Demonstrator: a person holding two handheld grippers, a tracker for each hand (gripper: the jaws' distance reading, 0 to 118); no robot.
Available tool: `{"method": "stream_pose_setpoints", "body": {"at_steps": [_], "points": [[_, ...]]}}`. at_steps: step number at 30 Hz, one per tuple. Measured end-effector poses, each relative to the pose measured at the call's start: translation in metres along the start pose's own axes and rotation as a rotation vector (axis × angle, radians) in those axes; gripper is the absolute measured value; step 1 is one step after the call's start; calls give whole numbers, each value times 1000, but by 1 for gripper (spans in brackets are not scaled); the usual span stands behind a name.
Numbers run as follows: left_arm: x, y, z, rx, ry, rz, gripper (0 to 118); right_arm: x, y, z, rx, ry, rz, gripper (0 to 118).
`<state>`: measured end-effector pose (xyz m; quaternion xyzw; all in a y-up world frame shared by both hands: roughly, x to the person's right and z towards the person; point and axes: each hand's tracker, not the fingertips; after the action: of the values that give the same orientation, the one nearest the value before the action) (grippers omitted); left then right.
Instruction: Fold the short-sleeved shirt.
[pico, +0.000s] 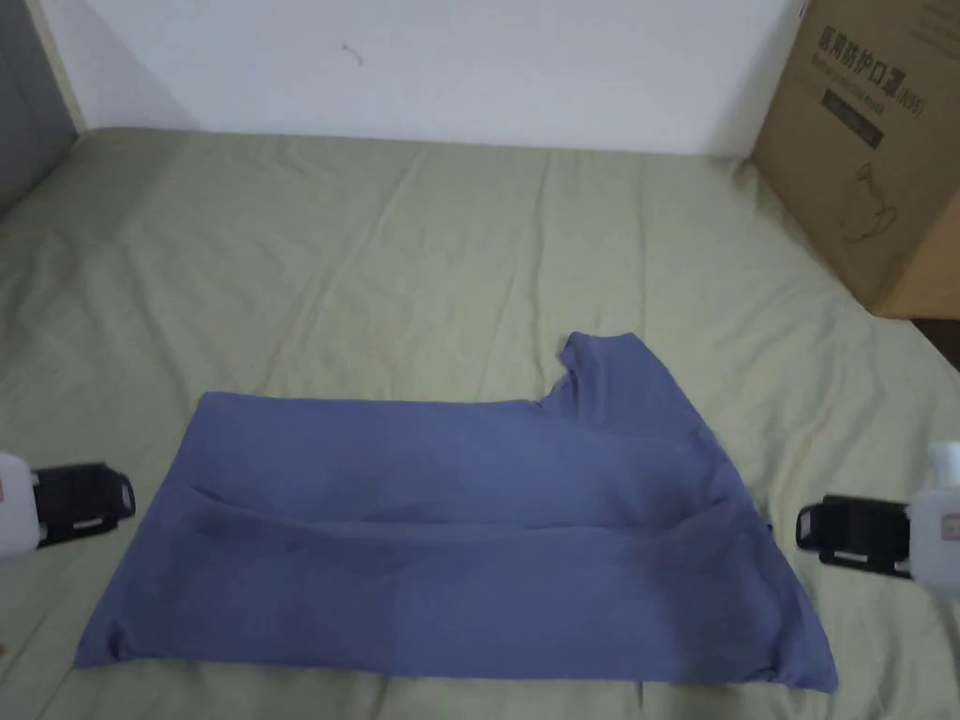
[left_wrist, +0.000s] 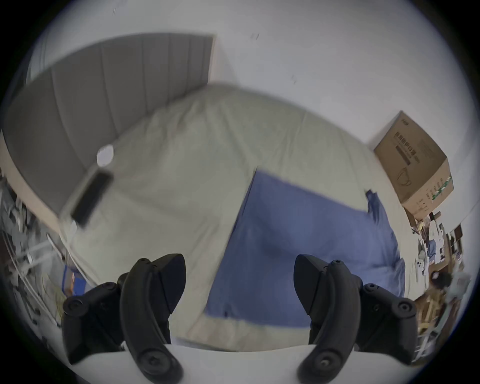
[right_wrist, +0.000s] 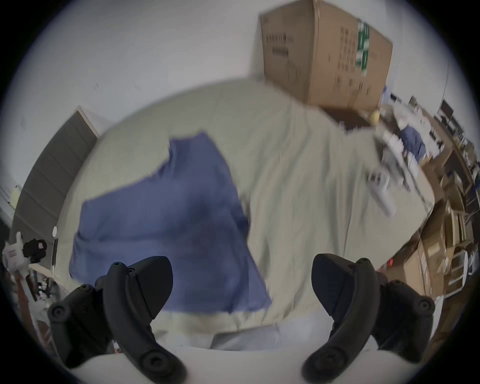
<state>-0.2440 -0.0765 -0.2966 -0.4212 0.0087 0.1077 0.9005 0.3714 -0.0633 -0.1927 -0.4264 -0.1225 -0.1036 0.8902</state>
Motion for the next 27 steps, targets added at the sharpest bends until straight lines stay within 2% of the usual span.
{"method": "stream_pose_setpoints", "body": {"at_steps": [4, 7, 8, 9, 10, 11, 12, 13, 16, 19, 22, 27], "points": [[44, 19, 37, 317, 17, -114, 88, -30, 26, 44, 314, -31, 58, 110], [76, 19, 54, 508, 31, -176, 87, -56, 27, 64, 535, -12, 114, 110], [83, 18, 55, 552, 25, -190, 81, -64, 25, 67, 590, -5, 132, 110], [92, 16, 57, 592, 25, -205, 70, -72, 23, 70, 638, 5, 141, 109], [100, 14, 59, 618, 13, -220, 52, -78, 21, 69, 665, 31, 139, 104], [106, 12, 59, 626, -2, -229, 25, -82, 19, 68, 681, 75, 138, 81], [111, 10, 58, 631, -36, -232, 10, -87, 17, 68, 686, 113, 125, 49], [115, 8, 57, 627, -72, -226, 6, -92, 16, 67, 682, 124, 113, 28], [122, 4, 51, 628, -102, -237, 0, -105, 13, 57, 699, 85, 110, 2], [126, 3, 42, 581, -125, -269, 0, -111, 17, 48, 654, 138, 110, 0], [123, 8, 29, 544, -122, -286, 0, -115, 20, 38, 640, 129, 117, 0], [107, 52, -17, 358, -124, -218, 3, -124, 28, 23, 604, 142, 126, 0]]}}
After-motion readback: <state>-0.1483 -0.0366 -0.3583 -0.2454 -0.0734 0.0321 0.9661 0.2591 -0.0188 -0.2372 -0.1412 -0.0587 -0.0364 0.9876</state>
